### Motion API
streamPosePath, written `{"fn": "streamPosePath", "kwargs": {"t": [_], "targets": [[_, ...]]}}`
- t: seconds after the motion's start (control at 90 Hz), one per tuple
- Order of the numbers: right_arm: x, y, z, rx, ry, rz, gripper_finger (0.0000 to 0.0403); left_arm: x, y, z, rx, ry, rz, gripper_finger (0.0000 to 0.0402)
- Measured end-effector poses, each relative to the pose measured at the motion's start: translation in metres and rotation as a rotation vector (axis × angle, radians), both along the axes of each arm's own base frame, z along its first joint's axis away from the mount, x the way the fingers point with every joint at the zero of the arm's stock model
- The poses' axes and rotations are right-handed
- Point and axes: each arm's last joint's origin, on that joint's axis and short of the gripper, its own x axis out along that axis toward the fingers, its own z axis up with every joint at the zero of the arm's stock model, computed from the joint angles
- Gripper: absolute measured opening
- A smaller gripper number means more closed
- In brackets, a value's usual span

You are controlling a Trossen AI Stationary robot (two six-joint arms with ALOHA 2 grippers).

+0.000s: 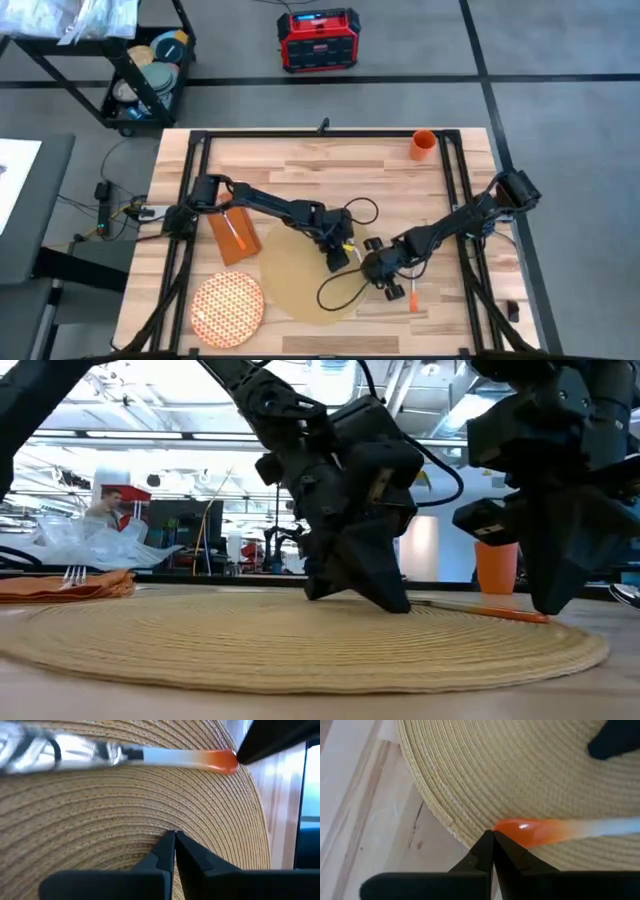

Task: Set table place
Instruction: Put the table knife on the placemat, then adjust the table knife

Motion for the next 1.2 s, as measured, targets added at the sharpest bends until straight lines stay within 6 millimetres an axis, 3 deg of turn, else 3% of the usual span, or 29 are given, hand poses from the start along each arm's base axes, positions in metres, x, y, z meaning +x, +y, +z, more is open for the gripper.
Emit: {"fn": "streamPosePath", "kwargs": {"t": [0.311, 0.7, 0.789, 0.889, 0.989, 1.2], "targets": [[0.001, -0.002, 0.0, -0.012, -0.006, 0.014, 0.0, 0.011, 0.017, 0.014, 0.058, -0.017, 0.066, 0.0], [0.0, -0.004, 0.002, -0.044, -0.016, -0.02, 0.0, 0.012, 0.017, 0.016, 0.035, -0.015, 0.079, 0.0], [-0.003, -0.006, 0.011, -0.092, -0.052, -0.05, 0.0, 0.016, 0.019, 0.027, 0.031, -0.001, 0.07, 0.0], [-0.005, -0.013, 0.02, -0.11, -0.069, -0.104, 0.0, 0.024, 0.02, 0.053, 0.063, -0.015, 0.011, 0.0], [-0.006, -0.021, 0.02, -0.122, -0.032, -0.159, 0.0, 0.019, 0.02, 0.068, 0.138, 0.048, -0.082, 0.0], [-0.004, -0.035, 0.02, -0.187, -0.03, -0.247, 0.0, -0.014, 0.028, 0.038, 0.343, 0.324, -0.206, 0.0]]}}
